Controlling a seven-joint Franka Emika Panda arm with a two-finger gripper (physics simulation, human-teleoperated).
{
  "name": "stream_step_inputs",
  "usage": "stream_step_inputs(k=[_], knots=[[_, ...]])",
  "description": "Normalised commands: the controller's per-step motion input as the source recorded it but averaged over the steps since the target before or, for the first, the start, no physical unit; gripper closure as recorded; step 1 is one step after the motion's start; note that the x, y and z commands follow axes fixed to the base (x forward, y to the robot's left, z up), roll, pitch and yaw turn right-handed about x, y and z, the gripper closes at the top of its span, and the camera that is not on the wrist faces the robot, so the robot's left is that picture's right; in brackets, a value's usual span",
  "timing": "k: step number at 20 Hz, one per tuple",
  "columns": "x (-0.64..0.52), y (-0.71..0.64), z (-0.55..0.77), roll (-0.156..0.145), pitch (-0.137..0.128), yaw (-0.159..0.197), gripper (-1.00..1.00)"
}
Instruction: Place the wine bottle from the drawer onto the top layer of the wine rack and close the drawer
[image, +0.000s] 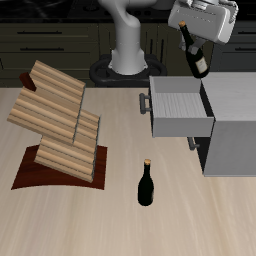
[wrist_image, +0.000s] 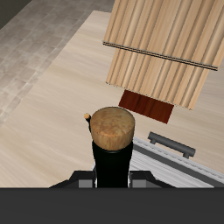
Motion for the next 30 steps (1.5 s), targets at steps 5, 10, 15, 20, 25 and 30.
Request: stream_step_inputs(k=[5,10,15,20,25,30], knots=[[0.19,-0.35,0.05,-0.094,-0.007,-0.05,1.0],[0.08,-0.42,0.02,-0.083,-0.003,-0.09,1.0],[0.02,-0.41,-0.01,-0.083,-0.005,-0.093,1.0],[0.02,-0.33,-0.03,-0.078,0.001,-0.064,1.0],[0.02,-0.34,-0.02,-0.076,0.009,-0.067,1.0],[0.0,-0.21,-0.02,-0.049,0.008,-0.037,1.0]])
